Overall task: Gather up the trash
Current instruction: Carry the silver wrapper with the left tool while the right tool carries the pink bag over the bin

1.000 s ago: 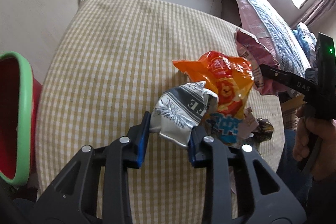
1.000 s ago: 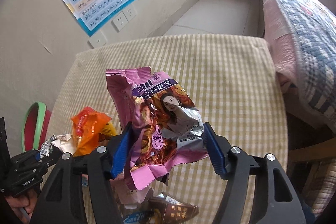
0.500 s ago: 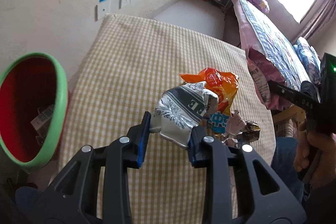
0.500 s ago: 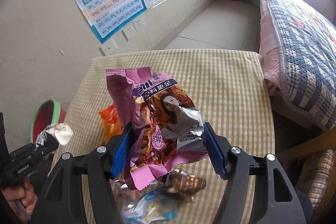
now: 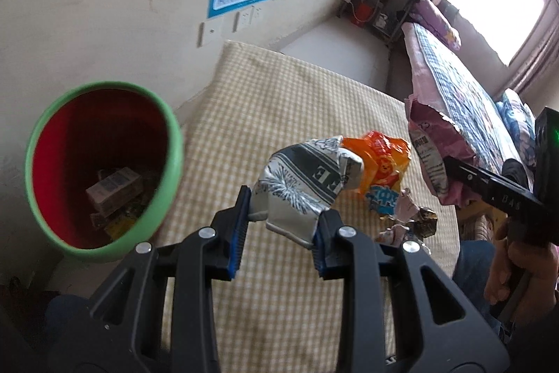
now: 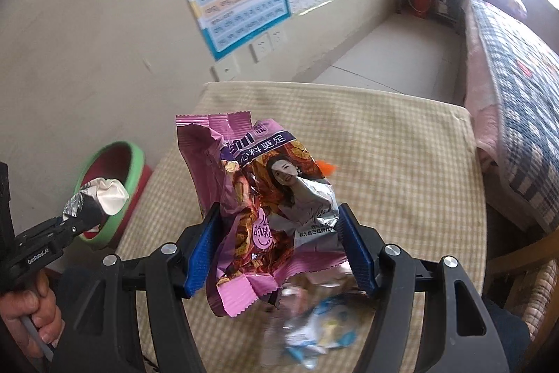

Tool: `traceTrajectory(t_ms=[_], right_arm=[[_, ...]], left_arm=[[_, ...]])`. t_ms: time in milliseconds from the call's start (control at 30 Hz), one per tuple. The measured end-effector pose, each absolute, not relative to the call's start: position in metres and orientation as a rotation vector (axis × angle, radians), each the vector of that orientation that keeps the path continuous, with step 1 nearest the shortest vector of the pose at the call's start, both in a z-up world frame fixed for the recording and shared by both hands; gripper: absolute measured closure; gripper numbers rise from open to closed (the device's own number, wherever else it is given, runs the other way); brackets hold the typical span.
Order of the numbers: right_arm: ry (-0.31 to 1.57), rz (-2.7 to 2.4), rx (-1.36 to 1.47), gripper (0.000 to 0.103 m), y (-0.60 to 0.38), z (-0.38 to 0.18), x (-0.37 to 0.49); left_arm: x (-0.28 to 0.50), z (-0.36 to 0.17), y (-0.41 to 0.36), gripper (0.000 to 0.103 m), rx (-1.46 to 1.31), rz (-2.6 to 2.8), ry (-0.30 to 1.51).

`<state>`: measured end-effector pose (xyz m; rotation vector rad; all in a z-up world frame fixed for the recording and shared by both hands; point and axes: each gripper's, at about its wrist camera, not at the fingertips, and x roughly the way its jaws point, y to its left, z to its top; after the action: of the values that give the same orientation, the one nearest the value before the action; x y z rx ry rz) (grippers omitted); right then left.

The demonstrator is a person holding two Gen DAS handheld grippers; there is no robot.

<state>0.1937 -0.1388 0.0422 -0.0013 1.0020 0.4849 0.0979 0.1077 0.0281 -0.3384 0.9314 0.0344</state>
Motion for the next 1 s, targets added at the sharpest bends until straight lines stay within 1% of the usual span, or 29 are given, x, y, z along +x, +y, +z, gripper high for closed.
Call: traceTrajectory(t_ms=[533,1000], right_arm=[[0.989,0.657,-0.077,0.039,-0.026,0.047,0.177],[0.975,0.817,-0.139,0.039,0.083,0.055,0.167]], left_arm=[[0.056,0.037,0.207,0.073,-0.42,0.206,0.877],[0.028,0.029,0.278,0.073,-0.487,0.31,0.861]])
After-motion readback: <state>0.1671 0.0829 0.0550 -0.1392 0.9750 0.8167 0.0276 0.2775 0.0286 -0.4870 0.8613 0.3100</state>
